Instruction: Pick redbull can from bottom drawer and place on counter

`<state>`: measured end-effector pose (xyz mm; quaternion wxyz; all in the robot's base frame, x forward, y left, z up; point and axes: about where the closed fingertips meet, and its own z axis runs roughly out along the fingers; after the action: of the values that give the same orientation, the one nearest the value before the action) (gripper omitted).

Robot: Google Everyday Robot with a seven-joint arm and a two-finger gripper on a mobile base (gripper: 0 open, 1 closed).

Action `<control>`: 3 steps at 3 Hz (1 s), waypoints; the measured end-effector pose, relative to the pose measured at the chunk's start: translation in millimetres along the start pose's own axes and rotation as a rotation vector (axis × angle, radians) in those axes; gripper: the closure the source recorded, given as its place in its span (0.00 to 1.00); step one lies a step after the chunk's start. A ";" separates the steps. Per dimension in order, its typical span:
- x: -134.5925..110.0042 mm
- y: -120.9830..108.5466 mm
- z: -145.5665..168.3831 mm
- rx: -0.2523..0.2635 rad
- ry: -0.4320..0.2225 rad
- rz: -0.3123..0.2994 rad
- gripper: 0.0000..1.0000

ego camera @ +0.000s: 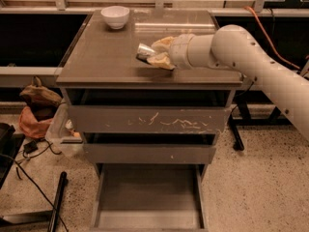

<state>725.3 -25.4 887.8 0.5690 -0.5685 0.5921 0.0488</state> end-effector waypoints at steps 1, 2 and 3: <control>8.1 26.4 19.4 -0.100 0.019 0.017 1.00; 13.9 40.7 32.2 -0.131 0.037 0.026 1.00; 13.9 40.9 32.4 -0.131 0.038 0.026 0.82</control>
Offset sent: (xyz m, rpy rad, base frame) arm -0.0039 0.0350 -0.0622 -0.0667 0.1396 0.0573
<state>719.6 3.2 842.3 0.5186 -0.5977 0.6056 0.0843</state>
